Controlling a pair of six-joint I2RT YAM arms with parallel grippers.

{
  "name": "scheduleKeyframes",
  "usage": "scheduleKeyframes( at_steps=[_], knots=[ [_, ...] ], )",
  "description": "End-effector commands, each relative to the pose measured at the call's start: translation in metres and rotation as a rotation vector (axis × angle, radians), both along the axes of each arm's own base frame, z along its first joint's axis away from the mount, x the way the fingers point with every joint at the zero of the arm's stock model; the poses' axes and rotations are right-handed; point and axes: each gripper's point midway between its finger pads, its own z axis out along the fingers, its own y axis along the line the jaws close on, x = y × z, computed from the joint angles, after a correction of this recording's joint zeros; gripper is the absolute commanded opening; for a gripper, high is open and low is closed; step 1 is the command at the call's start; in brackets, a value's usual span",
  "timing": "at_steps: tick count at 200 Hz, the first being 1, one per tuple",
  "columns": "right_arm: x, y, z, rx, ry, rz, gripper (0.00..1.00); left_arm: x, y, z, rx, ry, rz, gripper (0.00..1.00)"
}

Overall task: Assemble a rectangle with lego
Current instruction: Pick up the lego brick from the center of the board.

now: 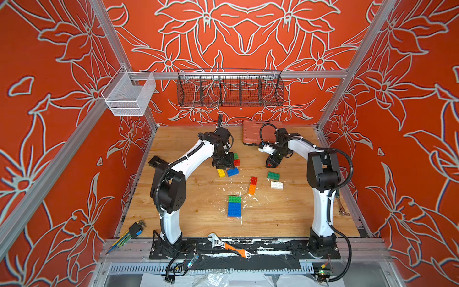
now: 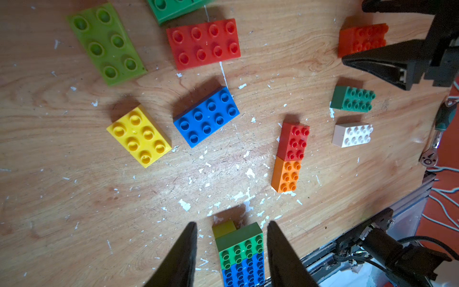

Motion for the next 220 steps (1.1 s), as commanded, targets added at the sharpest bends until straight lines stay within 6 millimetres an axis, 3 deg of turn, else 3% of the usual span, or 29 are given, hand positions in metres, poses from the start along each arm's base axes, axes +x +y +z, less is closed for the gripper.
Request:
scheduleKeyframes(
  at_steps=[1, 59, 101, 168, 220],
  knots=[
    [-0.002, -0.006, -0.008, -0.023, 0.005, -0.007, 0.68, -0.003, 0.003, 0.012, -0.013, -0.022, 0.002, 0.45],
    [0.001, -0.008, 0.001, -0.030, -0.028, -0.036, 0.46, -0.006, 0.005, 0.008, -0.004, -0.017, 0.000, 0.44],
    [0.003, -0.009, 0.004, -0.032, -0.041, -0.062, 0.45, -0.009, 0.006, 0.007, -0.005, -0.013, -0.004, 0.44],
    [0.006, -0.009, 0.013, -0.027, -0.063, -0.095, 0.51, -0.012, 0.007, 0.004, -0.011, -0.010, 0.001, 0.44],
    [0.004, -0.007, 0.010, -0.029, -0.053, -0.084, 0.37, -0.013, 0.008, 0.004, -0.006, -0.002, 0.002, 0.44]
  ],
)
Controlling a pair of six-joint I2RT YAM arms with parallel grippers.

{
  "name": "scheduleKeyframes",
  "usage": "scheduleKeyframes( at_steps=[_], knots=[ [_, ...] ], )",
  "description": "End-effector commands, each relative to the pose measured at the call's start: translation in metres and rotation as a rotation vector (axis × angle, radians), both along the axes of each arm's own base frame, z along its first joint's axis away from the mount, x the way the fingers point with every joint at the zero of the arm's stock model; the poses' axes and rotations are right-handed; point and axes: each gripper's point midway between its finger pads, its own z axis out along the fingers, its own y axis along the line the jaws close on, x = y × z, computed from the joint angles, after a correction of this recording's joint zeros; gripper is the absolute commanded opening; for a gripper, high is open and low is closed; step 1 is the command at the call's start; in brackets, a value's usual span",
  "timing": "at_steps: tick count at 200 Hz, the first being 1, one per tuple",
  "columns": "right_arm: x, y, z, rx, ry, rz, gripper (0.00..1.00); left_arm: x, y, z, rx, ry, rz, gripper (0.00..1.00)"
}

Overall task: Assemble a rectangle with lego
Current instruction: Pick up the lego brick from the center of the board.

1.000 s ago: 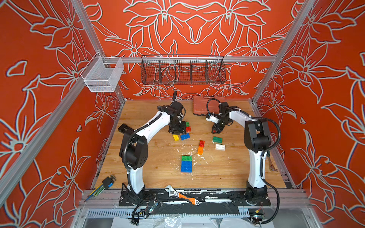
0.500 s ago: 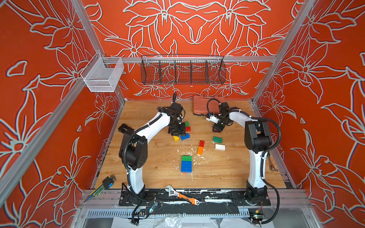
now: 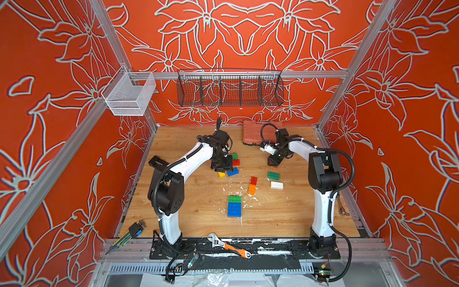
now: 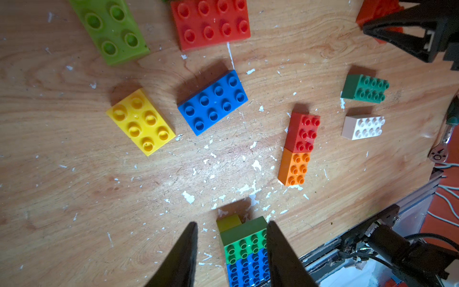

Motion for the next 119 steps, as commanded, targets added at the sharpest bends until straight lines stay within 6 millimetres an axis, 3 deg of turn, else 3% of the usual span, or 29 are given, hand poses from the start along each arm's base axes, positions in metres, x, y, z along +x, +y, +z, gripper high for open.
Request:
scheduleKeyframes(
  at_steps=[1, 27, 55, 88, 119],
  knots=[
    [-0.004, 0.002, 0.010, 0.006, -0.008, 0.009, 0.37, -0.002, 0.002, 0.011, -0.012, -0.017, 0.002, 0.44],
    [-0.005, 0.002, 0.008, -0.011, -0.007, 0.017, 0.29, -0.003, 0.003, 0.011, -0.008, -0.015, 0.003, 0.44],
    [0.000, 0.001, 0.016, -0.076, -0.057, 0.038, 0.13, -0.003, 0.004, 0.013, -0.009, -0.022, 0.009, 0.43],
    [0.001, 0.011, 0.061, -0.111, -0.153, 0.083, 0.11, -0.001, 0.008, 0.013, 0.007, -0.039, 0.022, 0.43],
    [-0.020, 0.040, 0.102, -0.060, -0.159, 0.162, 0.11, 0.001, 0.008, 0.011, 0.004, -0.048, 0.050, 0.43]
  ],
)
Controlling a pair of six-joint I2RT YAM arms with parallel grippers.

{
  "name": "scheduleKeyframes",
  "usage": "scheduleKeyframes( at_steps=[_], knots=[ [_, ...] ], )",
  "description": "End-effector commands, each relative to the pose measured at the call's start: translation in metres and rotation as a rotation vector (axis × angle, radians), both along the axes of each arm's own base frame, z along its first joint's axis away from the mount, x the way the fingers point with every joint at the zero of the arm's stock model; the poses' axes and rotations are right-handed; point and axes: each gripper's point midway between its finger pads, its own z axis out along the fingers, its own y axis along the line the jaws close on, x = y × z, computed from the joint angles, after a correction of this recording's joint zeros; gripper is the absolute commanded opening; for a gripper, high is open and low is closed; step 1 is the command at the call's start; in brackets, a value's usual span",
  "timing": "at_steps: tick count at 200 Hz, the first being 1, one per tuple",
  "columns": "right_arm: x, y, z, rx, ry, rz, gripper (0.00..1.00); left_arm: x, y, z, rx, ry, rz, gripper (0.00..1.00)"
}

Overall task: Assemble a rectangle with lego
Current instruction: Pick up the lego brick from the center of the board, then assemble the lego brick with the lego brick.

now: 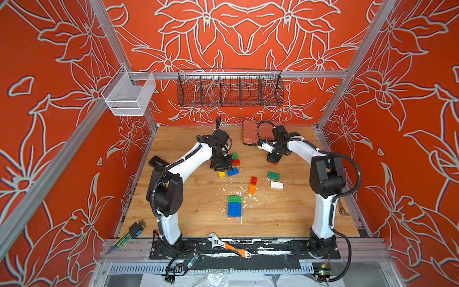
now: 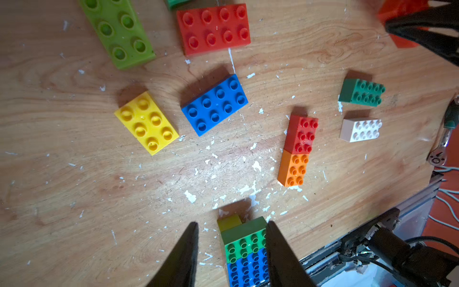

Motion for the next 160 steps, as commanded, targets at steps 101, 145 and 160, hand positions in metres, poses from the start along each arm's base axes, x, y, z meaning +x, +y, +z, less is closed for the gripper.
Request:
scheduleKeyframes(
  at_steps=[101, 145, 160],
  knots=[
    [-0.113, 0.080, 0.047, -0.001, 0.048, 0.256, 0.06, -0.019, 0.070, 0.021, 0.040, -0.131, 0.233, 0.42],
    [-0.135, 0.095, 0.031, 0.002, 0.083, 0.298, 0.05, -0.025, 0.087, 0.025, 0.061, -0.145, 0.260, 0.42],
    [-0.139, 0.101, 0.026, 0.010, 0.087, 0.307, 0.05, -0.029, 0.089, 0.024, 0.065, -0.142, 0.262, 0.42]
  ],
)
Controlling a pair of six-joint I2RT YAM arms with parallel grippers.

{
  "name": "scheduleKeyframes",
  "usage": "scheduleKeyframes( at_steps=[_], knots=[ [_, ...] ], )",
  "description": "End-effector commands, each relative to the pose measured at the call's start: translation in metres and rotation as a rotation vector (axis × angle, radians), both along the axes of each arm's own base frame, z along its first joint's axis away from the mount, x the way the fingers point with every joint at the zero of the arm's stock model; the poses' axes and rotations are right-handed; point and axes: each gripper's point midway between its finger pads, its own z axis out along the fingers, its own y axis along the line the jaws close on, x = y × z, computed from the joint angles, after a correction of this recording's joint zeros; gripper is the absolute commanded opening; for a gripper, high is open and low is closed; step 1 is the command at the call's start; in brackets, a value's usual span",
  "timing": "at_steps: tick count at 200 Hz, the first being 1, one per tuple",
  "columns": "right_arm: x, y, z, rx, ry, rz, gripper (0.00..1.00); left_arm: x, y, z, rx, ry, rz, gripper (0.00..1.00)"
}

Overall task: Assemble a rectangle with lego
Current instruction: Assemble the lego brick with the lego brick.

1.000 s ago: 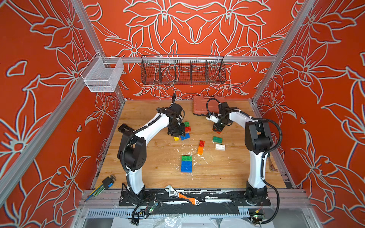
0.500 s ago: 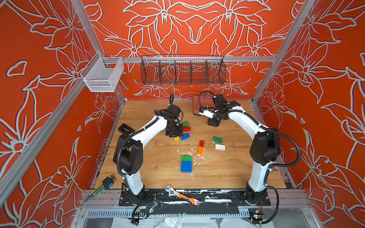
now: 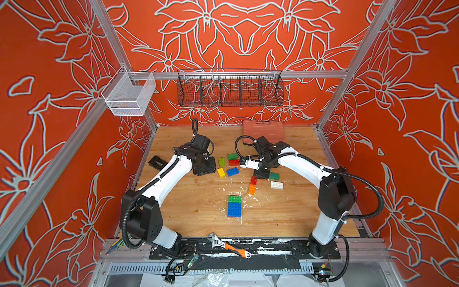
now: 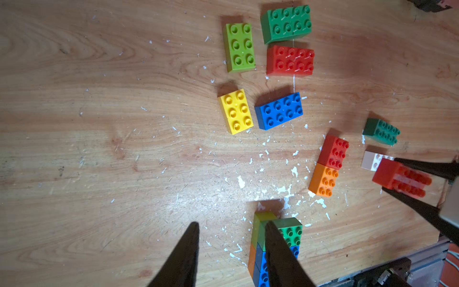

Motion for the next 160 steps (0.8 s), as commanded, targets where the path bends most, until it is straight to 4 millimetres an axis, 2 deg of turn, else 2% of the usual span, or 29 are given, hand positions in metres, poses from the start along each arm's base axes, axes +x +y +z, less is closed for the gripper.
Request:
scheduleKeyframes(
  at_steps=[1, 42, 98, 160],
  knots=[
    [-0.008, 0.008, -0.001, 0.031, 0.013, 0.001, 0.05, -0.006, 0.009, 0.003, 0.018, -0.010, 0.018, 0.42],
    [-0.016, 0.010, -0.022, 0.018, 0.058, 0.005, 0.04, -0.009, 0.011, -0.002, 0.003, -0.003, 0.025, 0.42],
    [-0.012, 0.020, -0.036, 0.040, 0.048, 0.007, 0.03, -0.010, 0.008, -0.010, -0.012, 0.015, 0.018, 0.42],
    [-0.012, 0.020, -0.054, 0.014, 0.079, 0.013, 0.03, -0.011, 0.007, -0.013, -0.013, 0.022, 0.017, 0.42]
  ],
)
